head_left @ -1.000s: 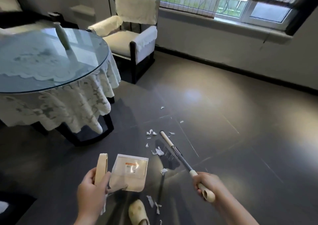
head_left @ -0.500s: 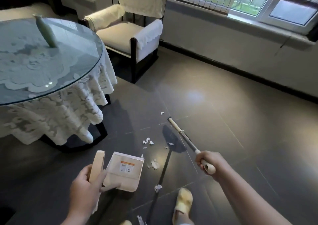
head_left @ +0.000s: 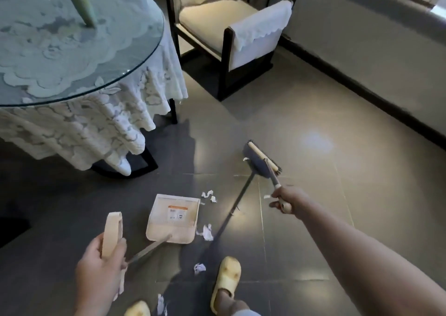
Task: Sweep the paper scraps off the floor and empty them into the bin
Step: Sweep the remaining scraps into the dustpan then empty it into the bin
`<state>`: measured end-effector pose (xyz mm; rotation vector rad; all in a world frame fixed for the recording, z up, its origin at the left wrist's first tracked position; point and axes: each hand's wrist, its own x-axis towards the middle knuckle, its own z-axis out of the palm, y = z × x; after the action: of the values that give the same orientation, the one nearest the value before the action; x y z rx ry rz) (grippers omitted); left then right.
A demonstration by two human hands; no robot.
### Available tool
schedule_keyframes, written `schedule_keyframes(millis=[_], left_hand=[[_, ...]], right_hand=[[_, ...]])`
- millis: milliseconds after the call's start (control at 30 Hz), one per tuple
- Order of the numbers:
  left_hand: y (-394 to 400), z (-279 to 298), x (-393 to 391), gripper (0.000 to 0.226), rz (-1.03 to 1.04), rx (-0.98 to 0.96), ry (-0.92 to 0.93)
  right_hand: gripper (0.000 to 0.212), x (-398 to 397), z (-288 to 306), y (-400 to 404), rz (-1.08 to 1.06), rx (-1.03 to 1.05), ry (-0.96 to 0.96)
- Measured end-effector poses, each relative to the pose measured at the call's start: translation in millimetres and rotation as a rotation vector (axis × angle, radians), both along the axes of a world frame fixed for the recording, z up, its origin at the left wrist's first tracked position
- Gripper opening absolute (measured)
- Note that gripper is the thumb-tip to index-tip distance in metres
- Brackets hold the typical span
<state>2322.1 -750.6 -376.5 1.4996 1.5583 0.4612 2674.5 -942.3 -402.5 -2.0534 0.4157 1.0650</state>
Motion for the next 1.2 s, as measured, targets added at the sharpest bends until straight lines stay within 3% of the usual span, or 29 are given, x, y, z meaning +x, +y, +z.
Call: schedule_keyframes(millis=[267,433,567,700,900,1000,1200], left_hand=[[-38.6,-1.6,18.6,0.011,0.107,0.020,0.074],[-67.0,-1.8,19.1,0.012,0.135,-0.016,0.080],[-87.8,1.8,9.3,0.012,0.177,-0.003,0.024],[-104.0,5.2,-26.4,0.010,0.224,0.030,0.011],[-157.5,-0.1,-87.1,0.011,0.231,0.033,-0.025],[-191.6,1.3,-115.7,0.008,0.227,0.075,-0.034],[-253.9,4.9,-175.0,0.014,0.360,0.066,0.000]], right_hand=[[0.019,-0.1,-46.5,-40.7,0.115,-0.152,0.153],[0.032,-54.4,-10.4,-107.7,0.251,-0.068,0.185],[0.037,-55.3,39.4,-161.3,0.184,0.045,0.295],[0.036,-60.3,61.4,-193.9,0.136,0.098,0.228],[0.034,-63.7,10.6,-184.1,0.246,-0.056,0.005],[0.015,-78.0,-19.8,-168.4,0.228,-0.059,0.066],[0.023,-180.4,-34.6,-188.2,0.323,-0.056,0.272]])
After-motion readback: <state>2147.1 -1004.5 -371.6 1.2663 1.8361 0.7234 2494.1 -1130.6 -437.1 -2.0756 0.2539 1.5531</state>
